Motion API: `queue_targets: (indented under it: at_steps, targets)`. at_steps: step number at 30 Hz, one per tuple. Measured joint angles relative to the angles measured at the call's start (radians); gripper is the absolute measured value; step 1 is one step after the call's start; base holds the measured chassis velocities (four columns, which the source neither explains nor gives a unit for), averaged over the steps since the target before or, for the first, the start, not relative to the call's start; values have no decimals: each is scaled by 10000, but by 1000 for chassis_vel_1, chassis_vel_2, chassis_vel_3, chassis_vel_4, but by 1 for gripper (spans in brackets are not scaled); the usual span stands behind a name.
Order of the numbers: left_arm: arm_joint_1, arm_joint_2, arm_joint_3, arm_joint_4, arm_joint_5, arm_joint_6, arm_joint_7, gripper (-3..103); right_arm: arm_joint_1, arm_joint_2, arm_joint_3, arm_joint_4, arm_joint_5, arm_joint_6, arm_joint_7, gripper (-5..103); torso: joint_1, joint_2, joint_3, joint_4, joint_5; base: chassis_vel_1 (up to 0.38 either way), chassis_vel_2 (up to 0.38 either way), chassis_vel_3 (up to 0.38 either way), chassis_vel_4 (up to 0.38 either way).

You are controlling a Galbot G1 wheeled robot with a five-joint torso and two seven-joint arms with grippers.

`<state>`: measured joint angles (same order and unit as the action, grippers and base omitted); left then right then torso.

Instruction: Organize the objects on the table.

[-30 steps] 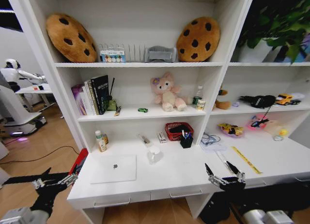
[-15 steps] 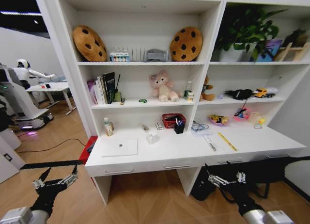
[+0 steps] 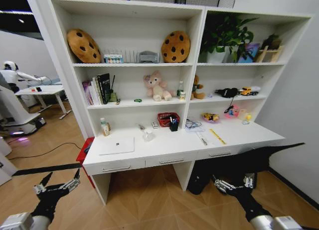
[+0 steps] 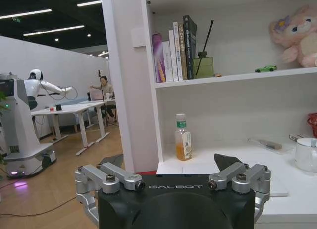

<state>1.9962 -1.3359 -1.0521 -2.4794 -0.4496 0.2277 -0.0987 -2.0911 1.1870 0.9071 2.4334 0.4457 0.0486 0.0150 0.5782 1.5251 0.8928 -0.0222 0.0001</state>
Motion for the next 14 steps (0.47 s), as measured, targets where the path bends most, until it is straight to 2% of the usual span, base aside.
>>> queue_targets:
  at_steps: [3, 14]
  targets:
    - [0, 0, 0, 0, 0, 0, 0, 100, -1, 2, 0, 0, 0, 0, 0, 100, -6, 2, -2, -6, -1, 0, 0, 0, 0]
    - [0, 0, 0, 0, 0, 0, 0, 100, -3, 2, 0, 0, 0, 0, 0, 100, -14, 6, -5, -5, -1, 0, 0, 0, 0]
